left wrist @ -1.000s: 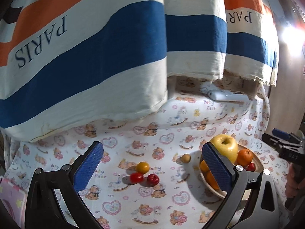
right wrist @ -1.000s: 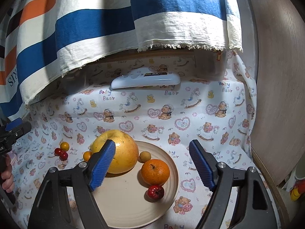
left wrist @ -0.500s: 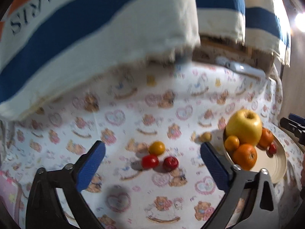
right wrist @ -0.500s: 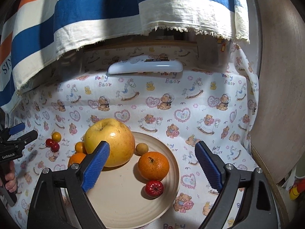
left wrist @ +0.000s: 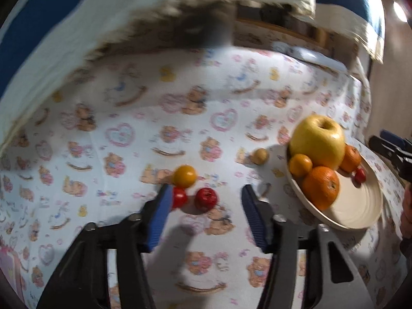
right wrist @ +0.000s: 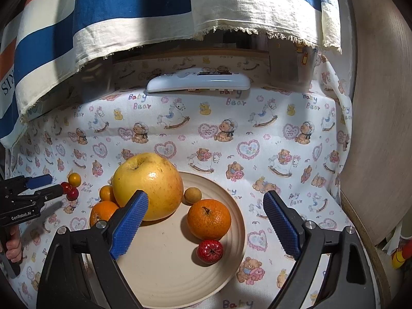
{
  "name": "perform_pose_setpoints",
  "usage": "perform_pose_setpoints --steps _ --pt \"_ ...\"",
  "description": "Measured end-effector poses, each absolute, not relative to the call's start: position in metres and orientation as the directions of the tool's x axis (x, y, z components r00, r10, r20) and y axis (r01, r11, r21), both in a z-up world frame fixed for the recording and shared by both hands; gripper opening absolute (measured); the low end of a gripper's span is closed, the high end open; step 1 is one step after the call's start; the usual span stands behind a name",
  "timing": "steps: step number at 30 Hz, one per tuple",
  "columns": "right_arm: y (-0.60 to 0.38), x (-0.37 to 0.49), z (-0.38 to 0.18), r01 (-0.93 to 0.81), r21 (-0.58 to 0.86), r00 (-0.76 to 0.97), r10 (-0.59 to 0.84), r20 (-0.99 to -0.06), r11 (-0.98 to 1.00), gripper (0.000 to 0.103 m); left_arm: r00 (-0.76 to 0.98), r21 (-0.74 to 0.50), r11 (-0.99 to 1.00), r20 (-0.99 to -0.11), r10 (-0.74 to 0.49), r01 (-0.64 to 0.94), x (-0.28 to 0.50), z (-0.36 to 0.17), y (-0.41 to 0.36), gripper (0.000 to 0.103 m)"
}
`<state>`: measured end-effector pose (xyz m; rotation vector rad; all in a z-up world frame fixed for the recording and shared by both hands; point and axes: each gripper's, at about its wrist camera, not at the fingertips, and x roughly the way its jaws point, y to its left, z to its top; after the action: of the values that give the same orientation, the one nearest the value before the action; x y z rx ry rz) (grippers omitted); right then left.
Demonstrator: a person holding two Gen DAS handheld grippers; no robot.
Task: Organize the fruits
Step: 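Move the left tool to the red apple on the cloth and grasp it, then lift the red apple with the left tool while the right tool grasps a red cherry tomato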
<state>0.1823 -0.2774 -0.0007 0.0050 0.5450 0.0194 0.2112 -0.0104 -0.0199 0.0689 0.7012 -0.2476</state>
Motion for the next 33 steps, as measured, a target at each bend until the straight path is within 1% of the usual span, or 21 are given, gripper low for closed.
perform_pose_setpoints --steps 1,2,6,10,13,17,18,19,21,25,33 --pt "-0.277 0.182 0.000 -0.017 0.007 0.857 0.018 -0.516 1.000 0.092 0.721 -0.030 0.965 -0.659 -0.214 0.259 0.213 -0.022 -0.012 0.038" --pt "-0.278 0.181 0.001 -0.015 0.004 0.859 0.015 -0.512 1.000 0.092 0.711 -0.033 0.964 -0.669 -0.218 0.264 0.215 -0.023 -0.014 0.037" --pt "-0.281 0.178 0.006 -0.011 0.013 0.868 0.016 -0.497 1.000 0.092 0.698 0.012 0.969 -0.695 -0.170 0.248 0.226 -0.025 -0.017 0.037" --pt "-0.283 0.177 0.008 -0.009 0.026 0.870 0.021 -0.493 1.000 0.092 0.654 0.007 0.966 -0.738 -0.168 0.257 0.240 -0.027 -0.019 0.037" --pt "-0.283 0.177 0.009 -0.008 0.022 0.870 0.018 -0.493 1.000 0.092 0.612 0.034 0.965 -0.778 -0.138 0.261 0.248 -0.036 -0.025 0.037" --pt "-0.283 0.175 0.011 -0.003 0.015 0.878 0.010 -0.479 1.000 0.092 0.592 0.042 0.962 -0.795 -0.131 0.270 0.251 -0.047 -0.029 0.036" --pt "-0.283 0.174 0.011 0.000 0.013 0.880 0.006 -0.476 1.000 0.092 0.599 0.038 0.963 -0.789 -0.136 0.268 0.251 -0.046 -0.029 0.033" --pt "-0.283 0.174 0.012 0.004 0.011 0.881 0.002 -0.474 1.000 0.092 0.596 0.036 0.963 -0.791 -0.135 0.266 0.253 -0.046 -0.029 0.027" --pt "-0.283 0.173 0.014 0.008 0.019 0.884 0.002 -0.468 1.000 0.092 0.588 0.025 0.965 -0.797 -0.138 0.261 0.255 -0.046 -0.030 0.025" --pt "-0.281 0.169 0.018 0.012 0.014 0.891 -0.004 -0.453 1.000 0.092 0.631 0.014 0.967 -0.760 -0.155 0.254 0.248 -0.031 -0.031 0.025" --pt "-0.278 0.163 0.025 -0.002 0.033 0.899 0.016 -0.437 0.999 0.092 0.754 0.030 0.969 -0.634 -0.172 0.246 0.206 0.009 -0.022 0.025"
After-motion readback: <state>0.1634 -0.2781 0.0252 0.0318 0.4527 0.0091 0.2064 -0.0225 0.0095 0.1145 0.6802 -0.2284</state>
